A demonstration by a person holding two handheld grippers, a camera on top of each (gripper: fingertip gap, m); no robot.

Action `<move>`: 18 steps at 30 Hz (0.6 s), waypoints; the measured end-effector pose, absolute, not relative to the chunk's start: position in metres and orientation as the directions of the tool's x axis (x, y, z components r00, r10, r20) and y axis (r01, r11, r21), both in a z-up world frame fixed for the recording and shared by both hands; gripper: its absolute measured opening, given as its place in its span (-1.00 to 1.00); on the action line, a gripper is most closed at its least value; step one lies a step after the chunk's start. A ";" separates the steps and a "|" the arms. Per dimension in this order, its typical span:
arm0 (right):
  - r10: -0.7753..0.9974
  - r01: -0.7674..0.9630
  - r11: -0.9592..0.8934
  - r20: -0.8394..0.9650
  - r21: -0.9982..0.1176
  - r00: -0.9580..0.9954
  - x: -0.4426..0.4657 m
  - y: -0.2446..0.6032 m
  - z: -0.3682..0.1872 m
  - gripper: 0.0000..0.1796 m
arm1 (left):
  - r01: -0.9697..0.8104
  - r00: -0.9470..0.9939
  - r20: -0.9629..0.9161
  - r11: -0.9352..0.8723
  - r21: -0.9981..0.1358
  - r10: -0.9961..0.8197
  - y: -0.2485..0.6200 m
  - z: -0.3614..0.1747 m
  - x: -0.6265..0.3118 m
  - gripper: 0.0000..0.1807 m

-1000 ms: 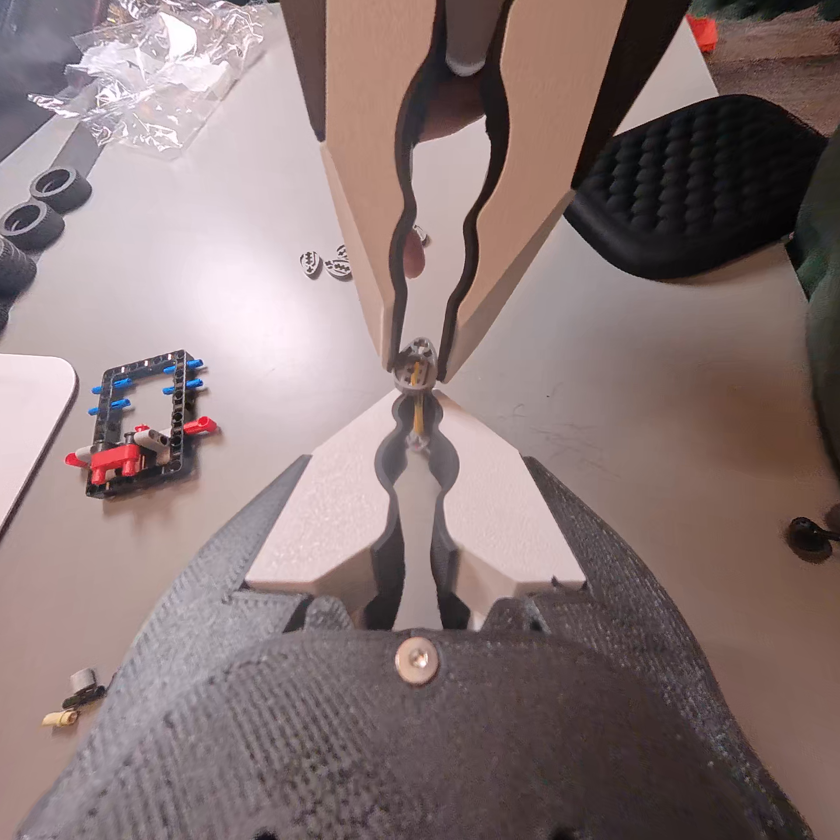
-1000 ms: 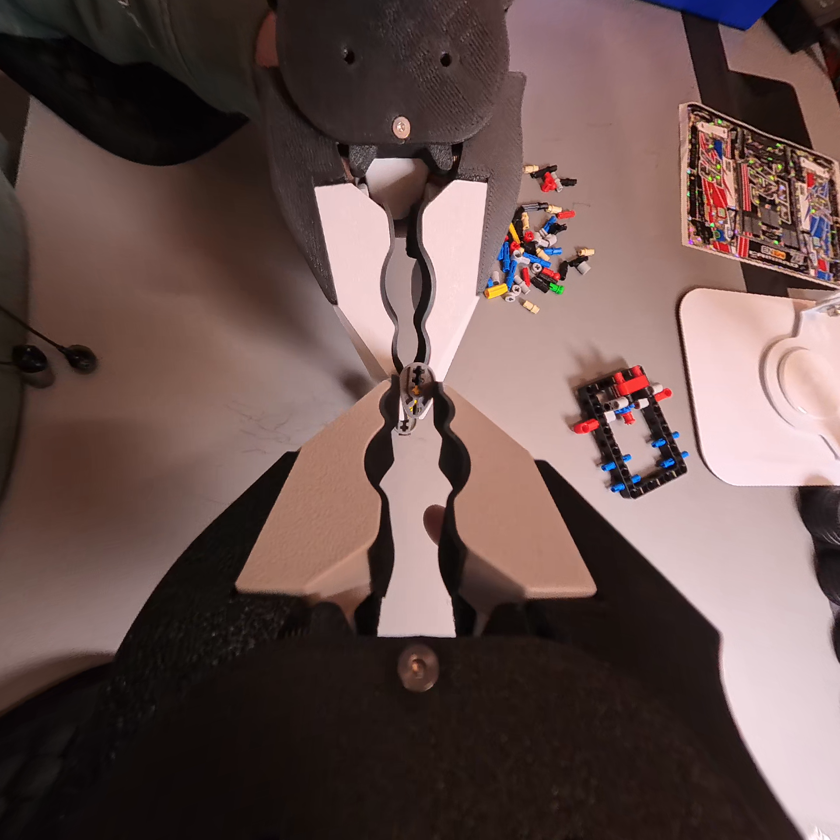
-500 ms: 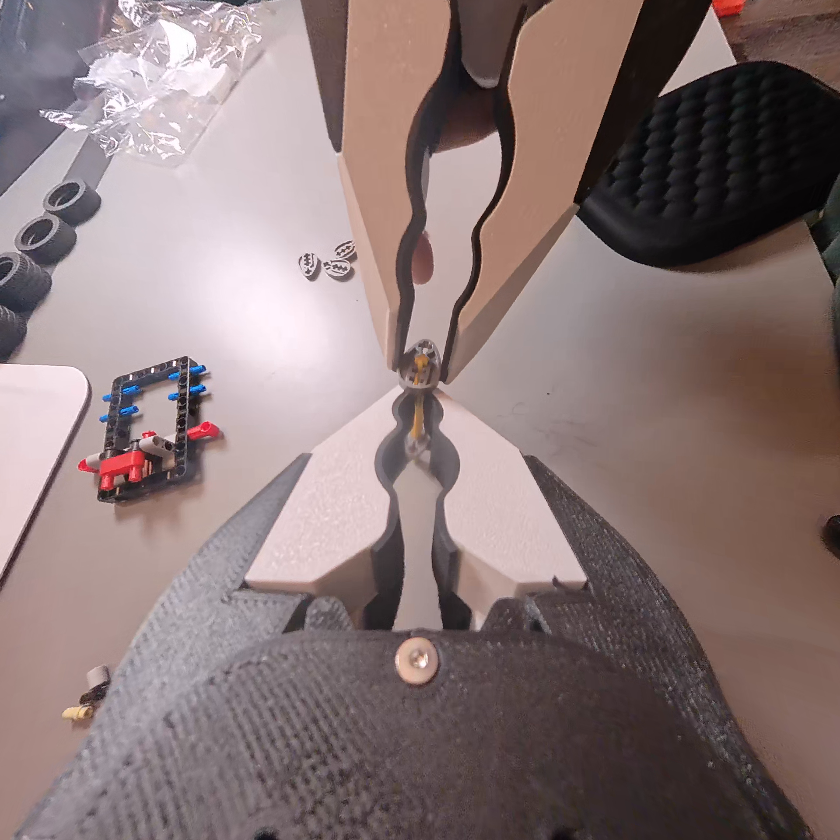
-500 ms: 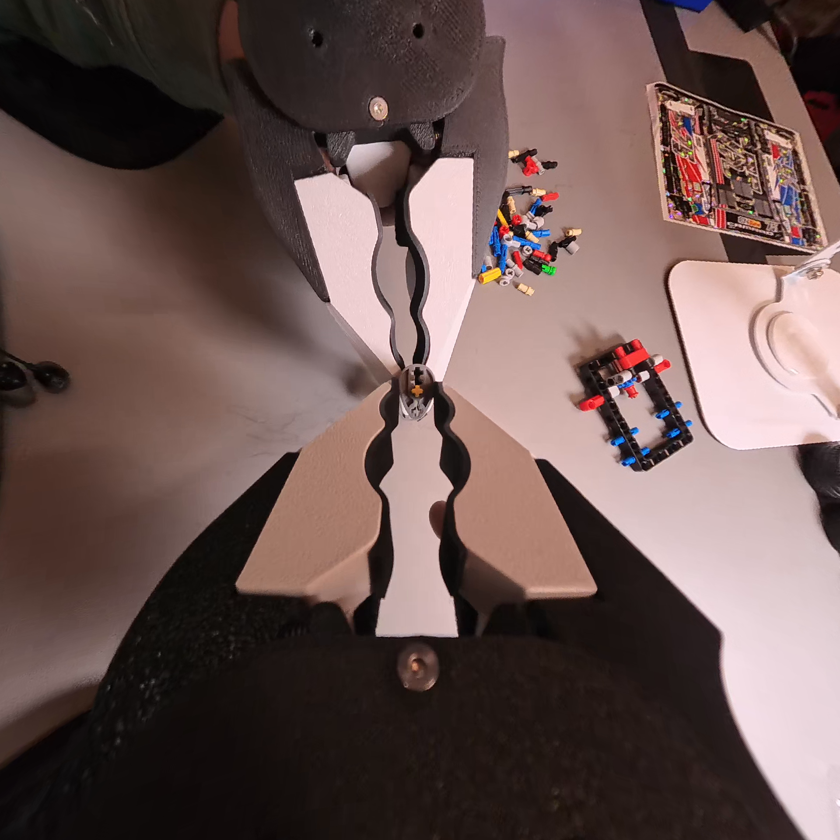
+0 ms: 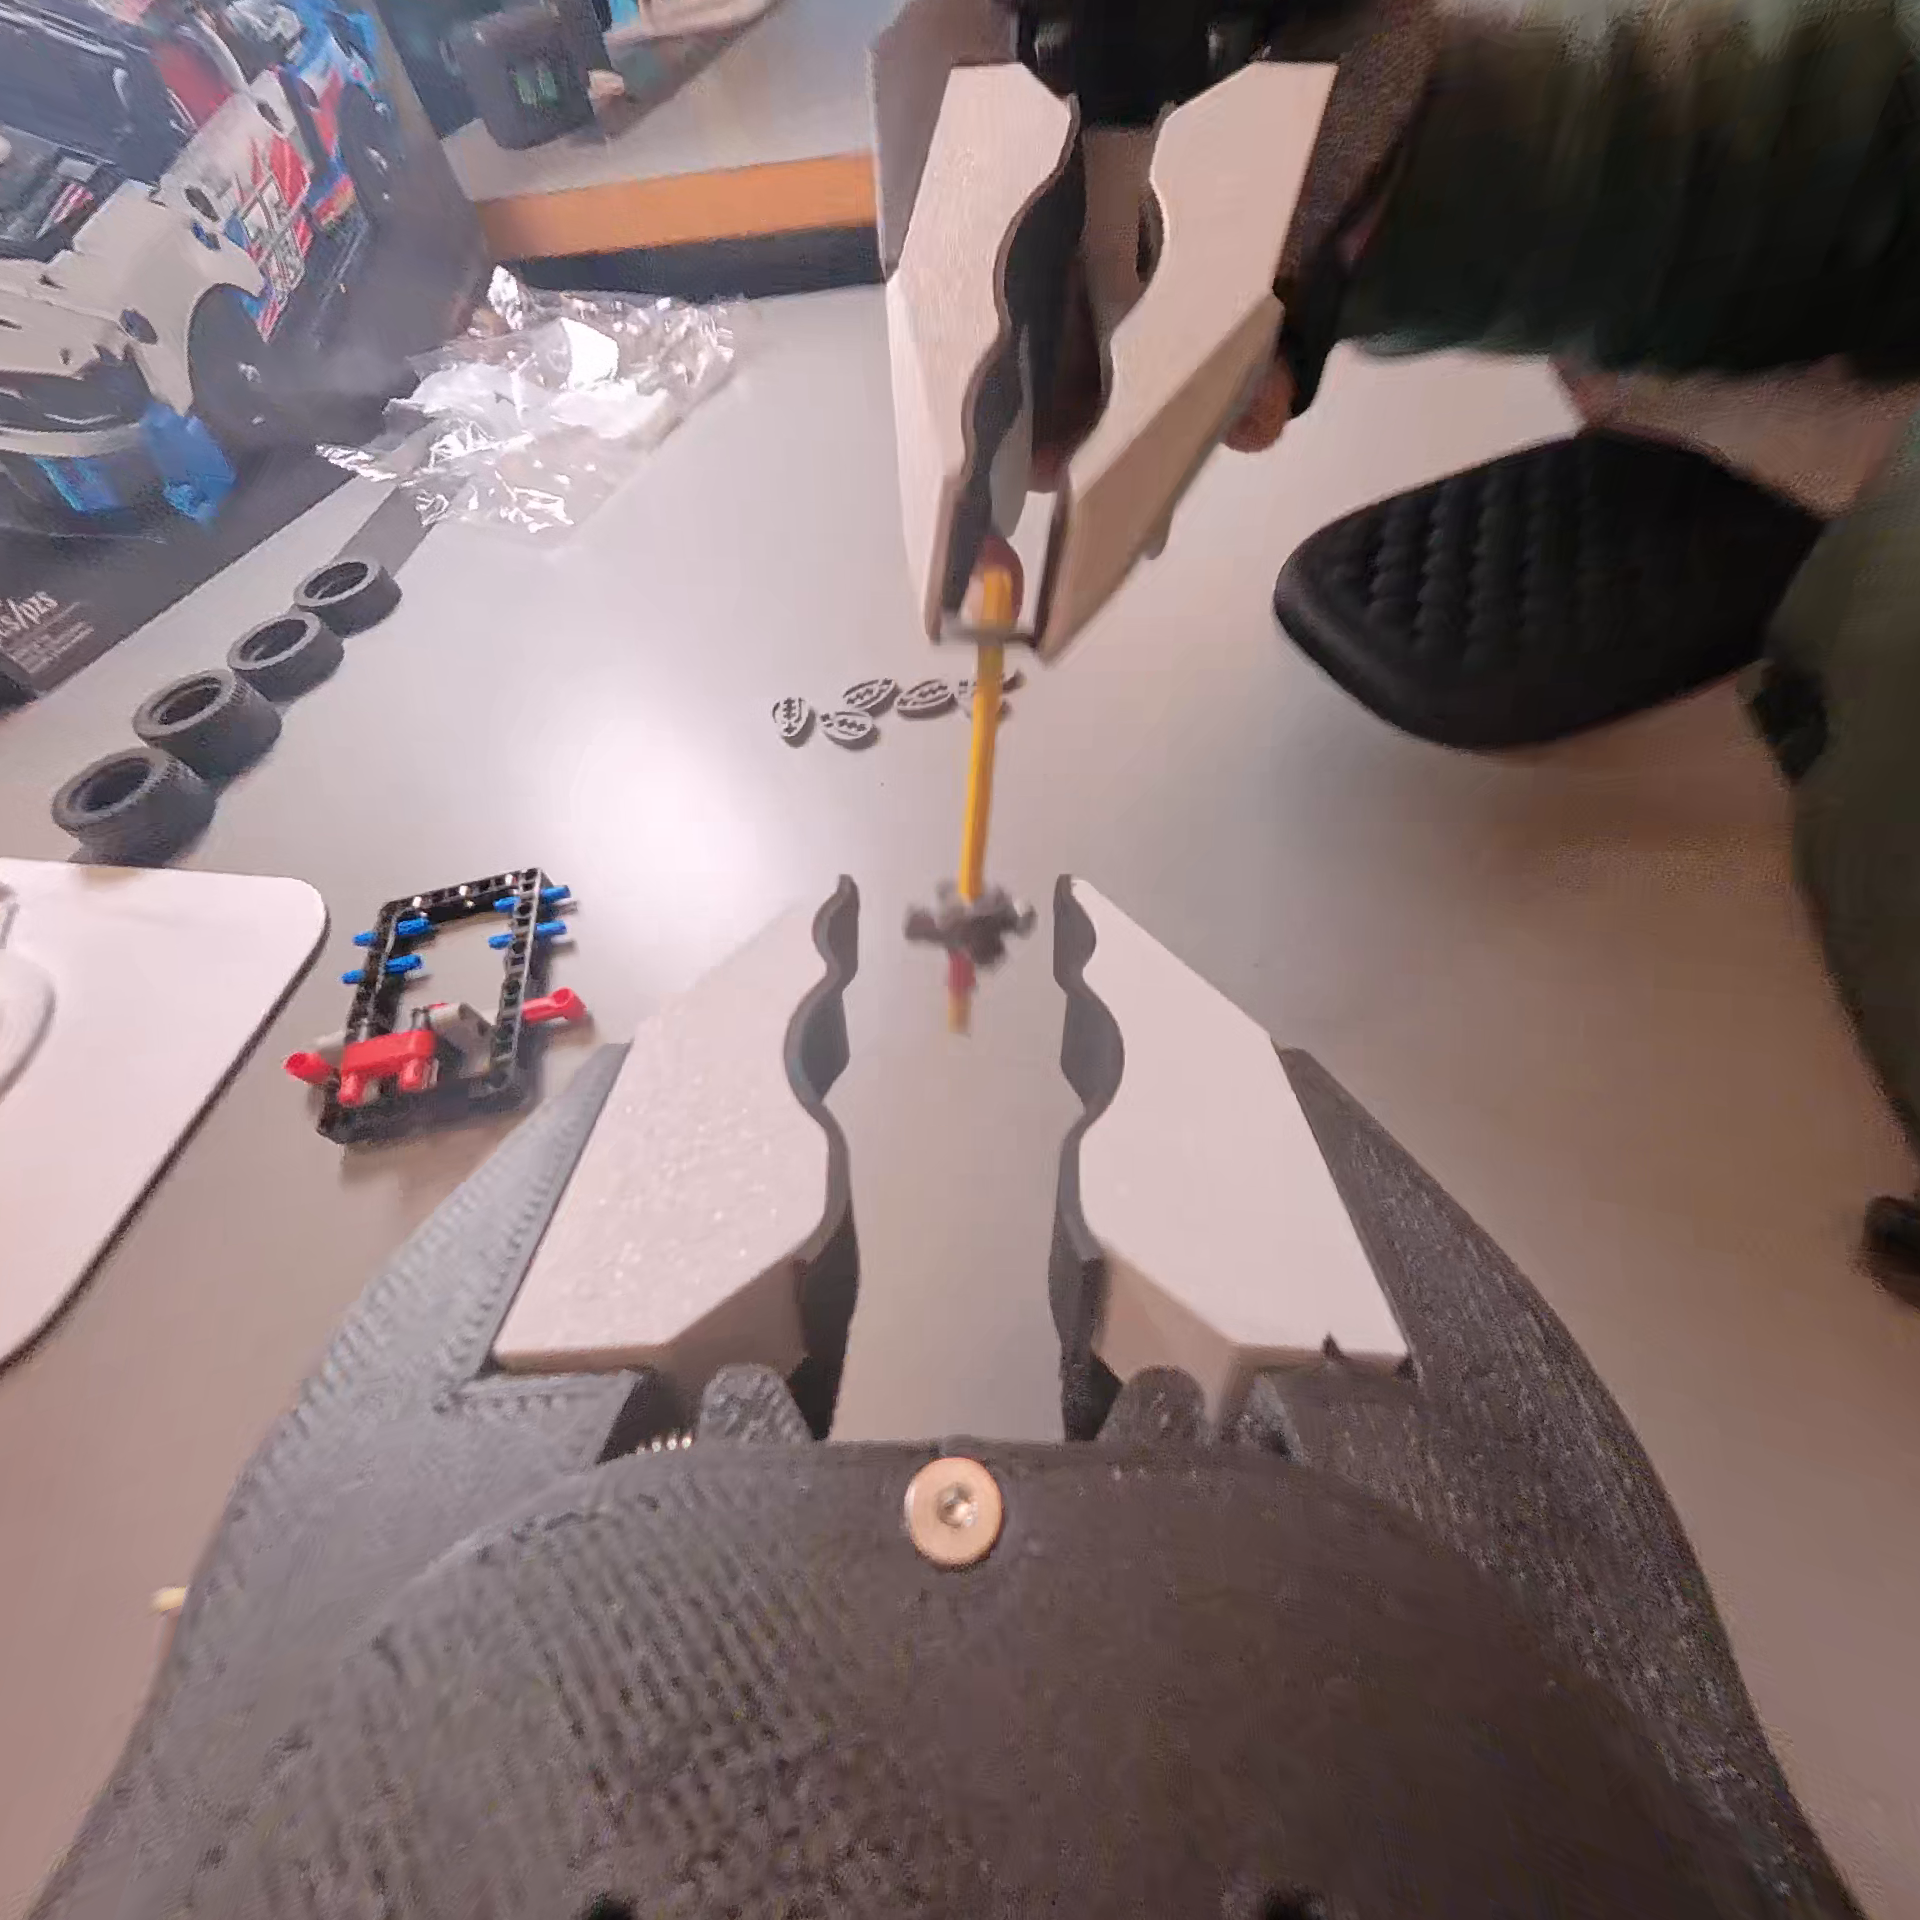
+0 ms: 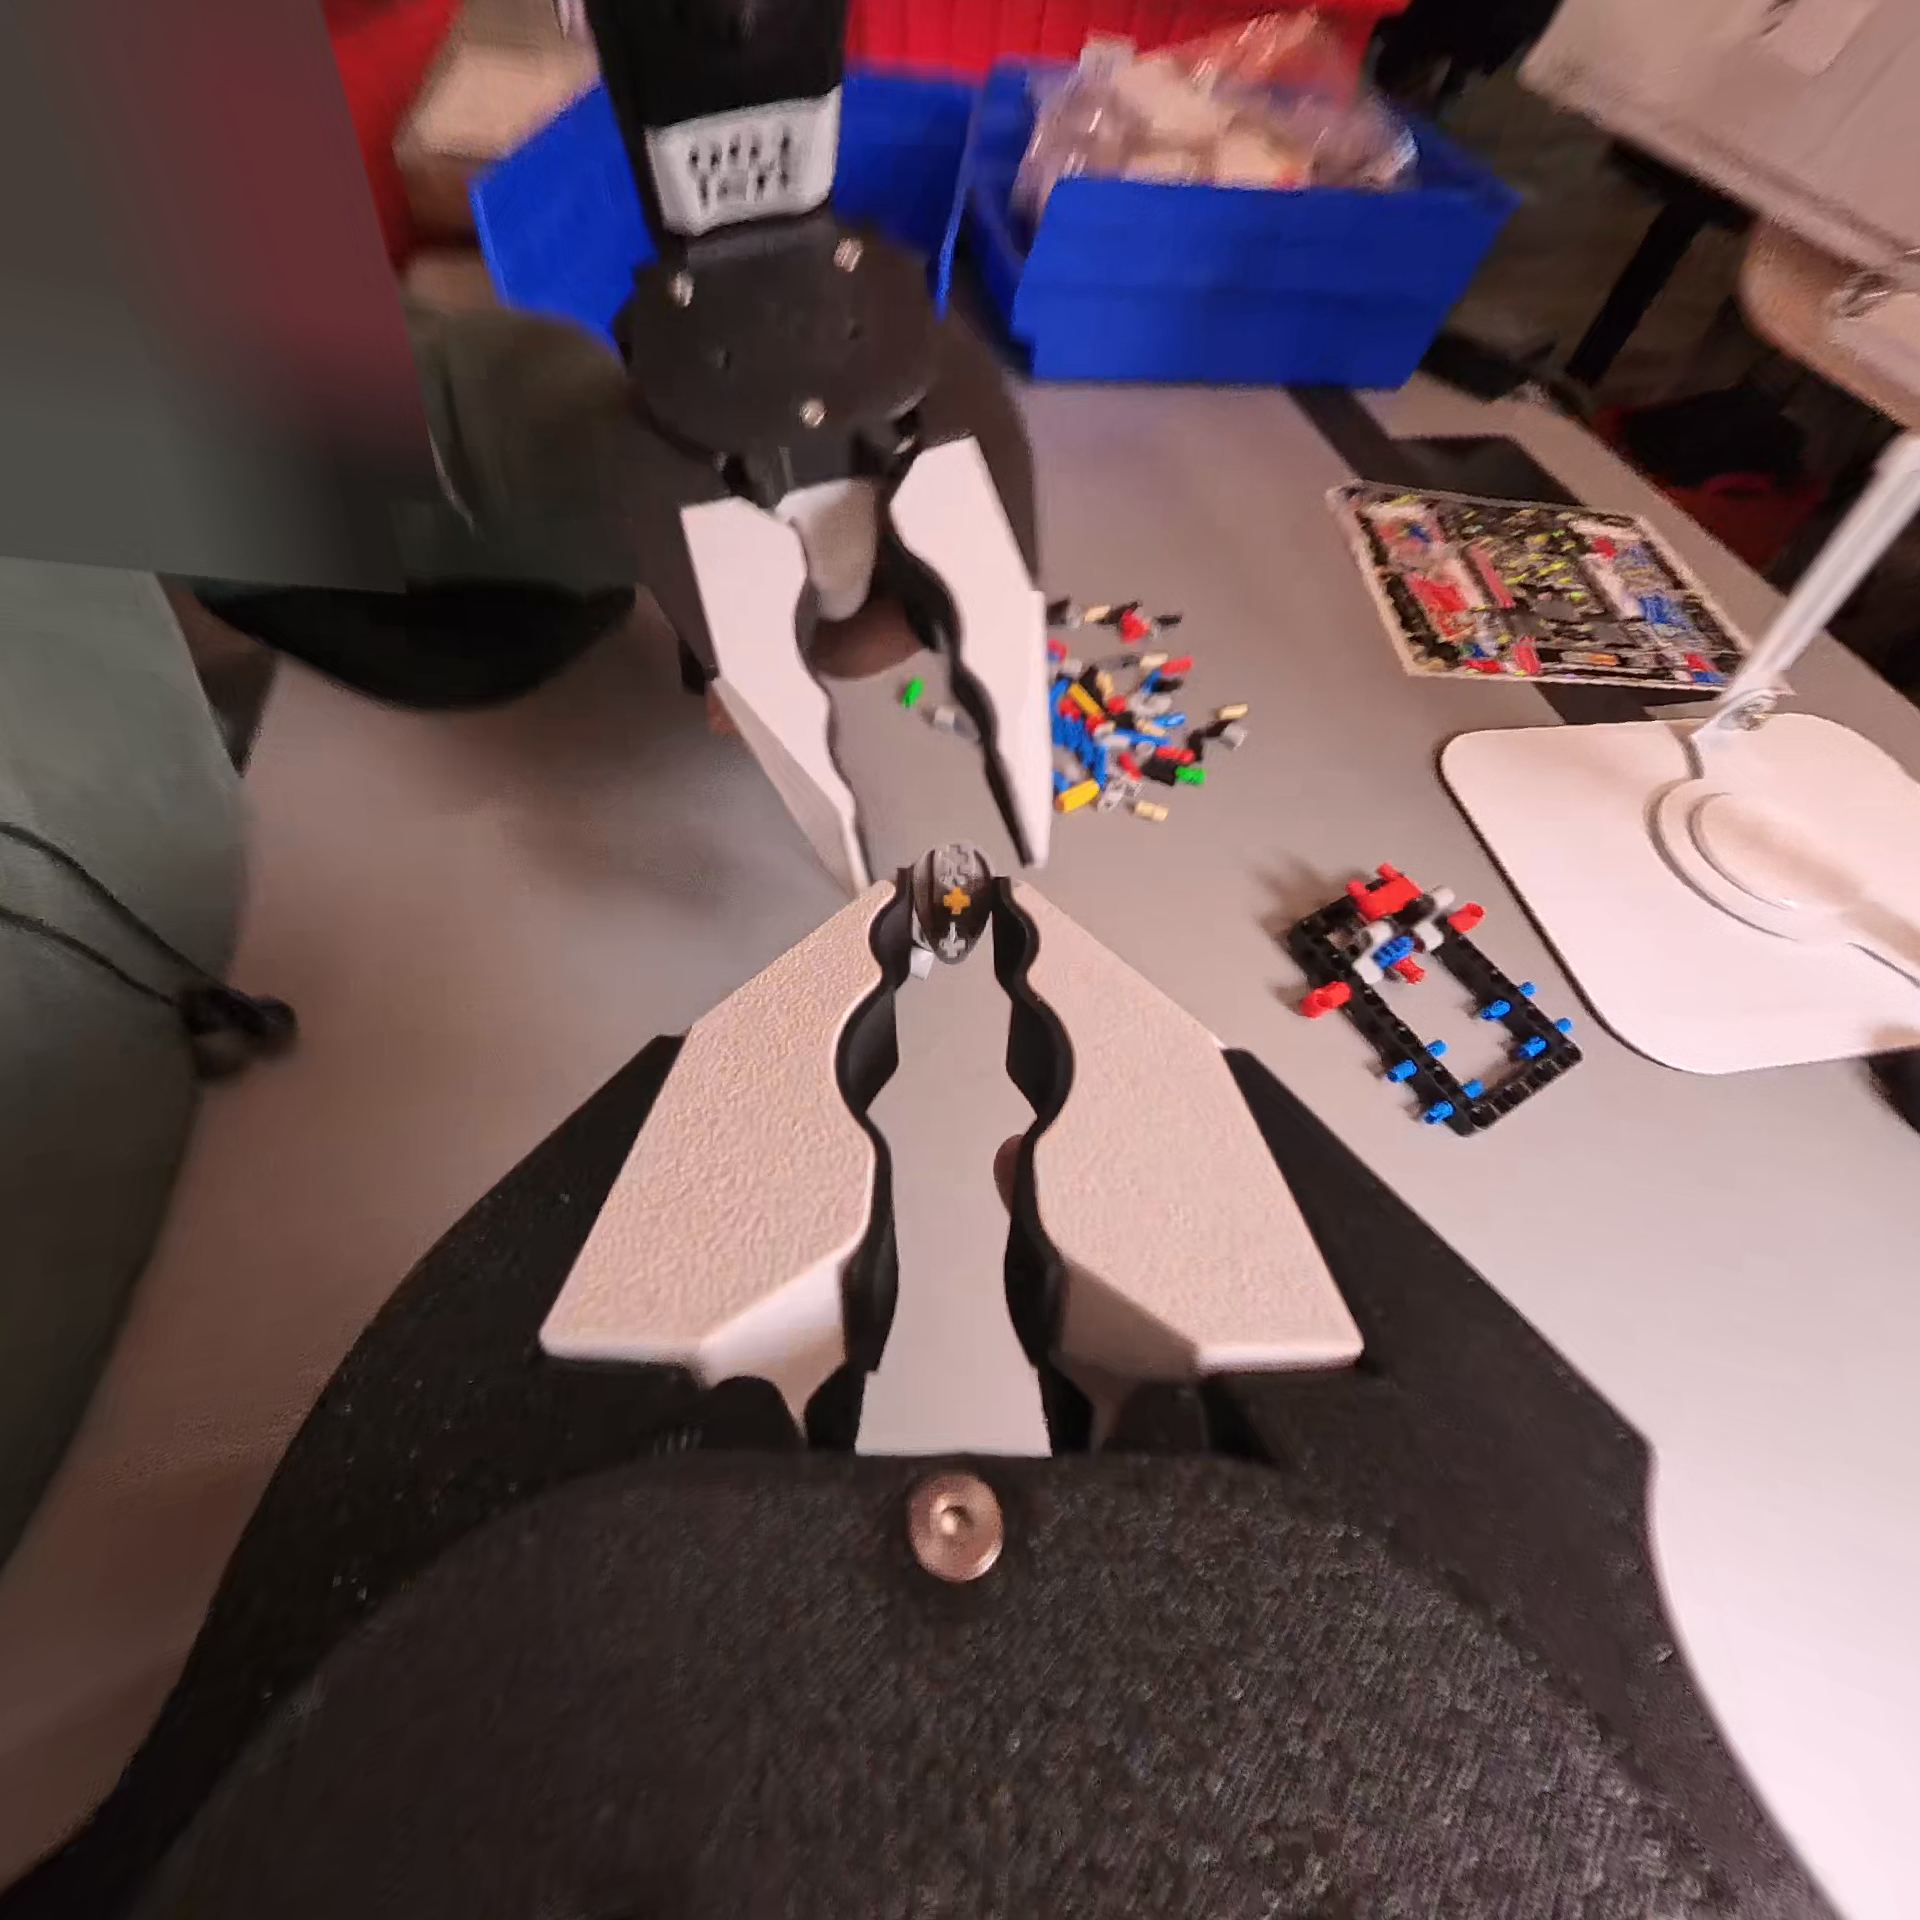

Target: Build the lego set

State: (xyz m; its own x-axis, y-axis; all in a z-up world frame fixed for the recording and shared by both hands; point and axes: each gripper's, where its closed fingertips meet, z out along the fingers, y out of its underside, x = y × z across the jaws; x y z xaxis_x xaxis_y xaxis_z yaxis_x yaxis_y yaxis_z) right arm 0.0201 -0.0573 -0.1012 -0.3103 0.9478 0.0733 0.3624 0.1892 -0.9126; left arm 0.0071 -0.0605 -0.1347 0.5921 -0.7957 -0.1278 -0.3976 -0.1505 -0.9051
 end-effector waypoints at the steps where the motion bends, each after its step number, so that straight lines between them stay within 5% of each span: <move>1: 0.957 0.334 0.136 0.037 -0.933 -0.286 0.023 -0.051 -0.094 -0.85 | -0.350 0.597 -0.088 -0.160 -0.923 -0.798 -0.064 -0.131 0.002 -0.58; 7: 0.946 0.156 -0.139 -0.178 -0.978 -0.272 0.030 -0.040 -0.070 -0.85 | -0.204 0.626 0.005 -0.170 -0.964 -0.780 -0.066 -0.120 -0.009 -0.75; 11: 0.928 0.128 -0.198 -0.228 -0.972 -0.295 0.030 -0.042 -0.069 -0.85 | -0.206 0.618 -0.010 -0.150 -0.967 -0.786 -0.068 -0.115 -0.003 -0.97; 18: 0.911 0.123 -0.132 -0.170 -0.984 -0.375 0.035 -0.055 -0.067 -0.85 | -0.168 0.534 0.067 -0.183 -0.969 -0.843 -0.081 -0.112 0.002 -0.98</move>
